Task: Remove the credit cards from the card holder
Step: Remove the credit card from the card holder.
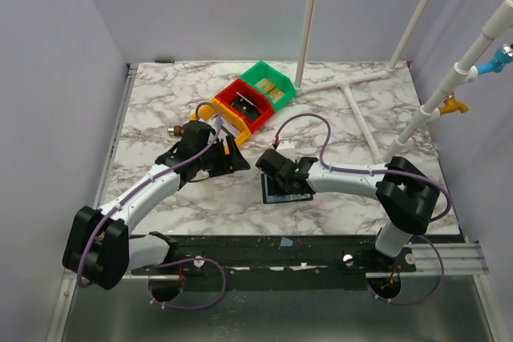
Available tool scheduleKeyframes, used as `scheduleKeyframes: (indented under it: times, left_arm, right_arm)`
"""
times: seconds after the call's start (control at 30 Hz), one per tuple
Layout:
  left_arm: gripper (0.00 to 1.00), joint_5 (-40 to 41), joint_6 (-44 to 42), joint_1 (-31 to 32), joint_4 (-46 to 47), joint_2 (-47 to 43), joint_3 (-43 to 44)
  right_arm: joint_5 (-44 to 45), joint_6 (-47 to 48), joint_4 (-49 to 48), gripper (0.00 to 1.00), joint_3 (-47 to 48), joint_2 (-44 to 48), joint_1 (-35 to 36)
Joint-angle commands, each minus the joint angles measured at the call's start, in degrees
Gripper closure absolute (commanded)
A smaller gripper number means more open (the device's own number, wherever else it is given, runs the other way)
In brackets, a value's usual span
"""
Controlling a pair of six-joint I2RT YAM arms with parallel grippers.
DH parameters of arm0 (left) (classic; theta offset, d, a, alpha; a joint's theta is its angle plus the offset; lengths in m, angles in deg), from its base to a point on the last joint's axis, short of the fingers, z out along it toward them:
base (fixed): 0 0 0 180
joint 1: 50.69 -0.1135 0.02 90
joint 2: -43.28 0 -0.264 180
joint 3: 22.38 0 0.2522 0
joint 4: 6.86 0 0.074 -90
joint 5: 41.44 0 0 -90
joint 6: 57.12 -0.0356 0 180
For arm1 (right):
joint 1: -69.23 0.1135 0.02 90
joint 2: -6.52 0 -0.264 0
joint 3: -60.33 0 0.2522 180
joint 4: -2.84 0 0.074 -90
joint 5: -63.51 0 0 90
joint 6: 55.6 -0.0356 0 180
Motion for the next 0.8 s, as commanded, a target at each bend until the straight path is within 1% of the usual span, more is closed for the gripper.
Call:
scheduleKeyframes:
  times: [0.0,0.17,0.23,0.3,0.33,0.43,0.6,0.77]
  left_arm:
    - [0.31,-1.74,-0.03,0.16,1.26,0.4,-0.8]
    - [0.31,-1.99,0.03,0.24,1.44,0.87,-1.11]
    - [0.31,-2.22,0.06,0.44,1.58,1.14,-1.16]
    - [0.32,-2.23,0.06,0.92,1.71,1.32,-1.07]
    - [0.32,-2.31,0.06,1.25,1.71,1.53,-0.91]
    - [0.32,-2.41,0.14,2.18,2.02,2.39,-0.48]
    - [0.36,-2.58,0.81,4.49,2.82,4.19,0.47]
    - [0.47,-2.83,1.8,6.61,4.02,6.24,1.33]
  right_arm:
    - [3.14,-1.6,0.9,0.53,-1.16,-2.18,0.67]
    - [4.34,-1.99,1.75,0.62,-1.63,-1.49,0.63]
    - [4.99,-2.31,2.36,0.72,-1.64,-1.27,0.58]
    - [5.32,-2.46,2.48,0.78,-1.8,-0.96,0.63]
    - [5.43,-2.56,2.52,0.78,-1.86,-0.78,0.67]
    - [5.88,-3.14,2.74,0.83,-2.15,-0.22,0.62]
    - [6.27,-4.66,2.3,0.85,-3.59,1.92,0.5]
    - [5.94,-5.97,1.74,0.85,-5.25,4.13,-0.24]
